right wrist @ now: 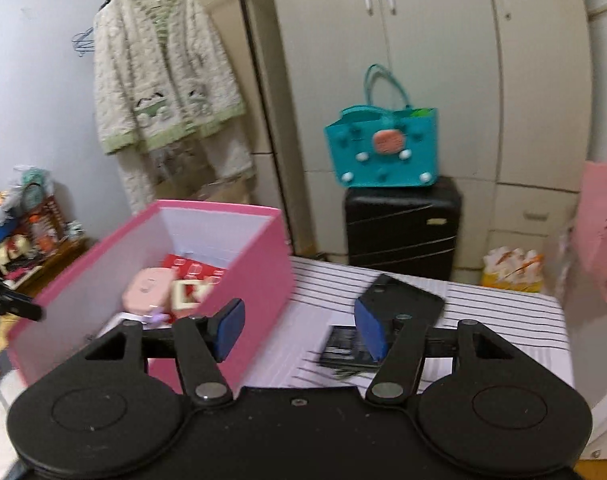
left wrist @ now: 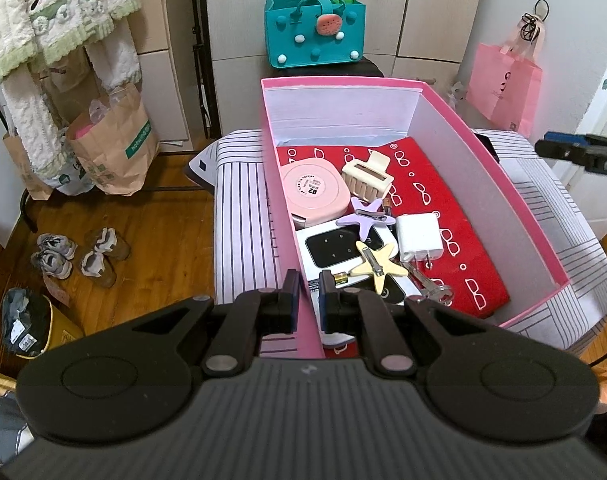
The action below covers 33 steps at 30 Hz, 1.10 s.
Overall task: Organize rigid objects
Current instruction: 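Return the right tool to the bed and grasp the black battery pack, then lift the black battery pack and carry it over the pink box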
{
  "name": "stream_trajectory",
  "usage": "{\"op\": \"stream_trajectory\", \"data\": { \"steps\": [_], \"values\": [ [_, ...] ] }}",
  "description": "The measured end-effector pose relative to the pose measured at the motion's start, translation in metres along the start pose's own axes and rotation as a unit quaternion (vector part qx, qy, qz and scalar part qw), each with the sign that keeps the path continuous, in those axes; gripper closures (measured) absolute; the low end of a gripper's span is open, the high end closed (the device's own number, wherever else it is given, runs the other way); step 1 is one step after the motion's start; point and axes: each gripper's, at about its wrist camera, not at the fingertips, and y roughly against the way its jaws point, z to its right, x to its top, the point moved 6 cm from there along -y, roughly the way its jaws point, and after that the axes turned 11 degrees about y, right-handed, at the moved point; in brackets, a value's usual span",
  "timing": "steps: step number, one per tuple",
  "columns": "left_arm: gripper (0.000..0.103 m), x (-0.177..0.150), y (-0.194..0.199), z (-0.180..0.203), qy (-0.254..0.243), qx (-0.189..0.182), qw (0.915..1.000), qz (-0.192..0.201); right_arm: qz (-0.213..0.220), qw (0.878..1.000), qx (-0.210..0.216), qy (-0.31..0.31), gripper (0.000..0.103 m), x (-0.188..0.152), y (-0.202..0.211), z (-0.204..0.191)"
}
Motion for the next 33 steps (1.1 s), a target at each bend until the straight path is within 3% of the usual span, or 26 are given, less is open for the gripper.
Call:
{"op": "stream_trajectory", "data": {
  "steps": [6, 16, 20, 26, 33],
  "values": [
    [0.095, 0.0, 0.0, 0.003, -0.001, 0.007, 1.0, -0.001, -0.017, 0.999, -0.038, 0.033, 0.03, -0.028, -0.031, 0.014],
    [0.095, 0.0, 0.001, 0.003, 0.0, 0.008, 1.0, -0.003, -0.05, 0.996, -0.024, 0.066, 0.028, -0.046, -0.08, 0.013],
    [0.095, -0.001, 0.001, 0.001, 0.002, 0.005, 1.0, -0.005, -0.065, 0.994, -0.037, 0.083, 0.024, -0.048, -0.094, 0.009],
    [0.095, 0.0, 0.0, 0.001, 0.0, 0.006, 1.0, -0.005, -0.088, 0.993, -0.042, 0.059, 0.023, -0.048, -0.11, 0.013],
    [0.095, 0.0, 0.0, 0.004, -0.009, 0.005, 0.9999, -0.006, -0.072, 0.995, -0.039, 0.053, 0.029, -0.049, -0.117, 0.018]
  ]
}}
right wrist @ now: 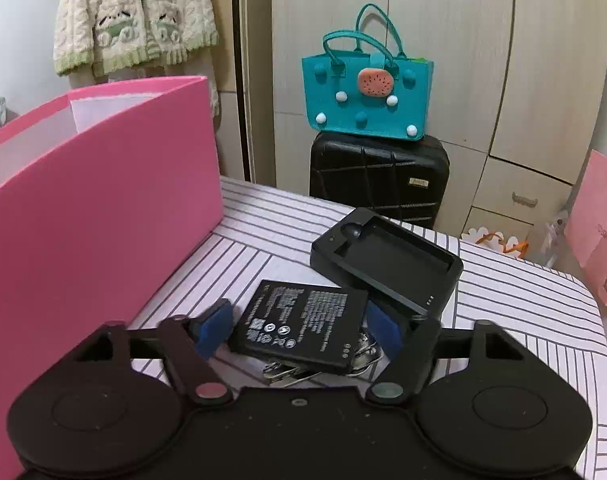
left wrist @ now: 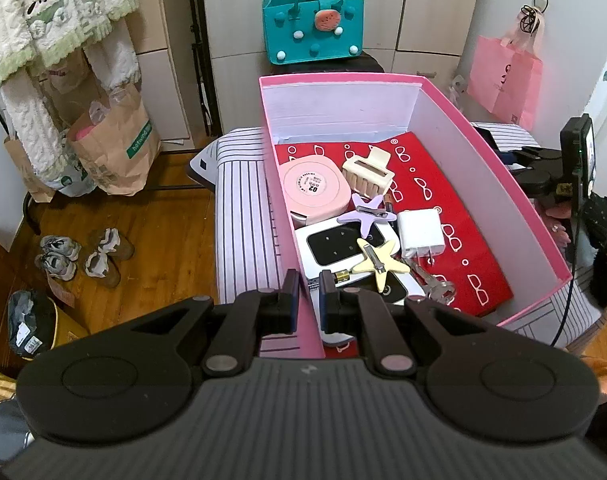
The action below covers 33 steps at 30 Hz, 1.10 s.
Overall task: Organize rigid objects
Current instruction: 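Lift the black battery pack and carry it over the pink box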
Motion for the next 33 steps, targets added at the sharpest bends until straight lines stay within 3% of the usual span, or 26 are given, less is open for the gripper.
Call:
{"op": "stream_trajectory", "data": {
  "steps": [10, 22, 33],
  "values": [
    [0.095, 0.001, 0.0, -0.001, -0.001, -0.001, 1.0, 0.001, -0.007, 1.0, 0.004, 0.023, 0.033, 0.004, 0.012, -0.007],
    [0.095, 0.0, 0.0, -0.001, -0.002, -0.001, 1.0, 0.001, 0.017, 1.0, 0.016, 0.014, 0.034, 0.007, 0.037, -0.016],
    [0.095, 0.0, 0.001, -0.002, -0.001, -0.002, 1.0, 0.002, 0.025, 0.995, 0.082, -0.042, 0.034, 0.005, 0.06, -0.02]
  ]
}}
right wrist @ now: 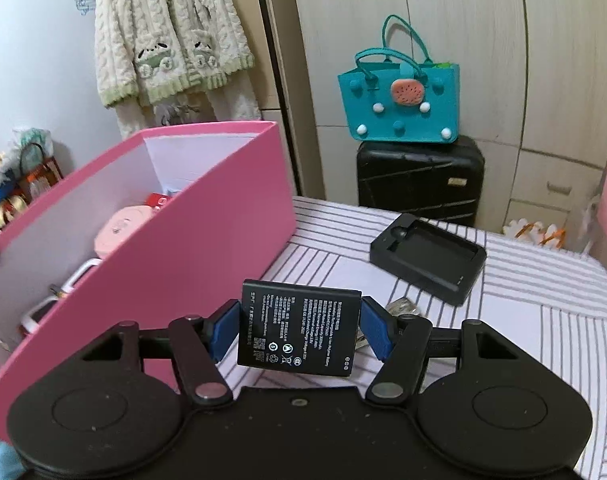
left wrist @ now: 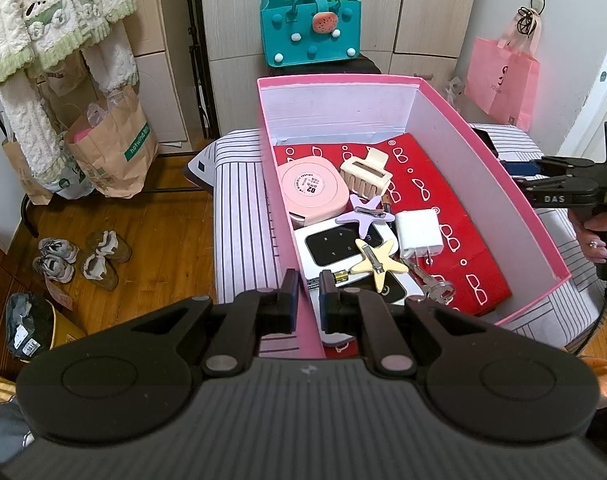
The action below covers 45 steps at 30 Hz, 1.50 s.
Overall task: Organize rigid objects
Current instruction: 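Lift the black battery pack and carry it over the pink box, then lower the battery pack into the box and open the right tool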
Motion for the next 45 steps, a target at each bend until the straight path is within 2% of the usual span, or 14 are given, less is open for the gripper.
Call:
{"op": "stream_trajectory", "data": {
  "steps": [5, 9, 13, 22, 26, 30, 32, 35, 40, 45],
  "values": [
    [0.095, -0.001, 0.0, 0.0, -0.001, 0.0, 1.0, 0.0, -0.006, 0.999, 0.032, -0.036, 0.034, -0.003, 0.004, 0.0],
    [0.095, 0.0, 0.0, 0.0, 0.0, 0.0, 1.0, 0.0, -0.01, 0.998, 0.039, -0.058, 0.034, -0.005, 0.006, 0.003],
    [0.095, 0.0, 0.0, 0.001, -0.005, 0.002, 1.0, 0.002, -0.008, 0.998, 0.039, -0.053, 0.034, 0.003, 0.015, 0.002],
    [0.096, 0.002, -0.001, 0.0, 0.017, -0.005, 0.9998, 0.003, 0.058, 0.995, 0.077, 0.031, 0.034, 0.068, 0.06, -0.039],
    [0.096, 0.001, -0.001, -0.001, 0.015, -0.007, 0.9999, 0.004, 0.06, 0.99, 0.091, 0.093, 0.034, 0.094, 0.061, -0.065],
    [0.096, 0.002, -0.001, -0.002, 0.017, -0.012, 0.9998, 0.002, 0.021, 0.974, 0.093, 0.205, 0.034, 0.106, 0.037, -0.096],
    [0.096, 0.001, -0.001, -0.003, 0.02, -0.013, 0.9997, 0.004, -0.012, 0.967, 0.086, 0.239, 0.034, 0.111, 0.016, -0.102],
    [0.096, 0.0, 0.0, -0.004, 0.02, -0.014, 0.9997, 0.007, -0.066, 0.95, 0.074, 0.296, 0.034, 0.11, -0.018, -0.108],
    [0.096, 0.0, -0.001, -0.002, 0.01, -0.009, 0.9999, 0.006, -0.136, 0.916, 0.077, 0.37, 0.034, 0.103, -0.049, -0.121],
    [0.096, 0.0, 0.0, -0.001, 0.004, -0.005, 1.0, 0.007, -0.188, 0.89, 0.07, 0.41, 0.035, 0.089, -0.065, -0.123]
  ]
}}
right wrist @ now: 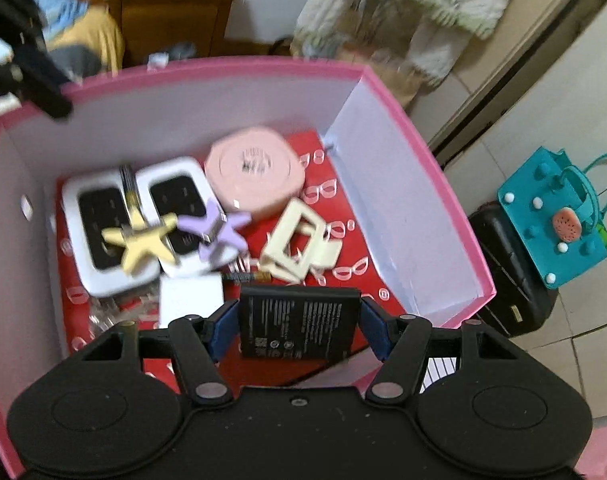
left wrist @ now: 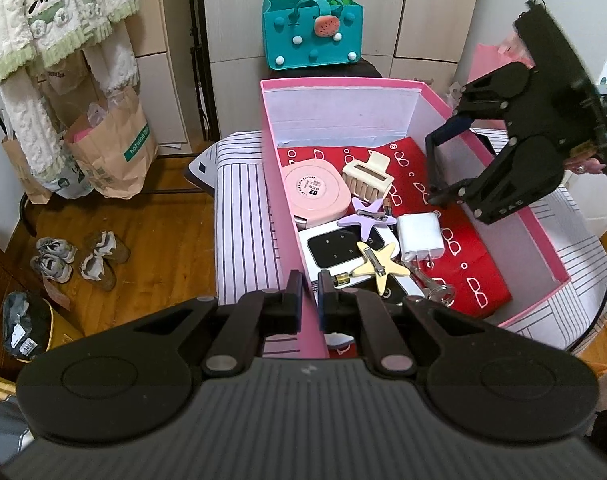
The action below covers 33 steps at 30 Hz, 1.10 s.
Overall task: Organize rigid objects
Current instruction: 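Lower the battery pack into the box and open the right tool, then withdraw the open right tool to the silver keys on the bed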
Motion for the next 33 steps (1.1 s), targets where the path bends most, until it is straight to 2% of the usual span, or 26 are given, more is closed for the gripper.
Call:
{"op": "stream_trajectory", "data": {
  "steps": [6, 11, 14, 18, 19, 25, 28, 33],
  "values": [
    [0.096, 0.0, 0.0, 0.0, 0.002, 0.0, 1.0, 0.0, 0.009, 1.0, -0.006, -0.028, 0.034, -0.003, -0.003, 0.01],
    [0.096, 0.0, 0.0, 0.0, 0.006, 0.0, 1.0, 0.0, 0.073, 0.993, -0.033, -0.084, 0.032, -0.015, 0.023, 0.018],
    [0.096, 0.0, 0.001, -0.001, 0.01, 0.0, 1.0, 0.0, 0.134, 0.981, -0.05, -0.13, 0.031, -0.031, 0.051, 0.019],
    [0.096, 0.0, 0.0, 0.0, 0.014, 0.001, 0.9999, 0.0, 0.215, 0.953, -0.062, -0.203, 0.026, -0.066, 0.085, 0.019],
    [0.096, 0.0, 0.0, -0.001, 0.016, 0.002, 0.9999, -0.001, 0.223, 0.948, -0.063, -0.218, 0.026, -0.075, 0.087, 0.019],
    [0.096, 0.001, 0.0, 0.001, 0.015, 0.008, 0.9999, -0.001, 0.22, 0.924, -0.05, -0.308, 0.026, -0.138, 0.082, 0.016],
    [0.096, 0.001, -0.001, 0.001, 0.021, 0.009, 0.9997, -0.002, 0.209, 0.908, -0.041, -0.361, 0.026, -0.169, 0.066, 0.012],
    [0.096, 0.003, -0.003, 0.001, 0.021, 0.015, 0.9997, -0.005, 0.19, 0.891, -0.04, -0.411, 0.028, -0.201, 0.038, 0.003]
  ]
}}
